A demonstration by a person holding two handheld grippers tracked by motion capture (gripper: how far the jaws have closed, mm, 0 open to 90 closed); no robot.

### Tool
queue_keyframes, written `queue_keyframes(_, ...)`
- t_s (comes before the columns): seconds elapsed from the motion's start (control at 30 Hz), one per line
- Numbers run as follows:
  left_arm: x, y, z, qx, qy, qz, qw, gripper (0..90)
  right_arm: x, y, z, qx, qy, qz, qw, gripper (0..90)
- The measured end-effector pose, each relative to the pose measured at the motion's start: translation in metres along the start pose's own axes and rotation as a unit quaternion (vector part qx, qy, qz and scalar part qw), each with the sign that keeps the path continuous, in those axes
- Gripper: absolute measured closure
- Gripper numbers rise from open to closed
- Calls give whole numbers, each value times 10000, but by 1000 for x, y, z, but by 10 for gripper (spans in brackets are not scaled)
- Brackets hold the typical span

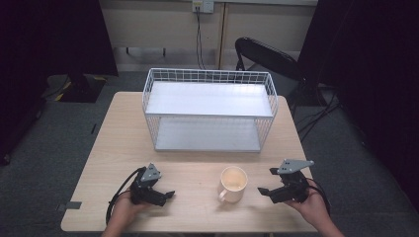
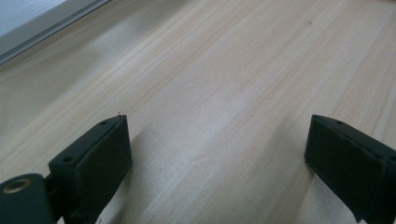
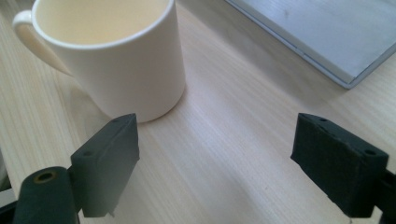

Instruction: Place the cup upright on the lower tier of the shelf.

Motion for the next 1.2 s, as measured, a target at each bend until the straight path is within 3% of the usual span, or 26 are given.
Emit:
queue_keyframes(0.2, 0, 2, -1, -13, -26, 79, 10000, 0, 13, -3, 1, 61, -82, 5, 9999, 141)
queue_keyframes(0.83, 0, 2, -1, -13, -28, 78, 10000, 0, 48, -2, 13, 211, -249, -48, 9995, 141)
queue_keyframes(1.2, 0, 2, -1, -13, -26, 80, 10000, 0, 62, 9, 21, 269, -268, -25, 9993, 143)
Point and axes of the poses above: each handheld gripper's, and its own axes: y roughly forward along the jaws, x roughly out of its top, z roughly to its left, the point moved 5 cm from there along y, roughly forward along the jaws, and after that the axes turned 12 degrees about -x, right-handed, at the moved point
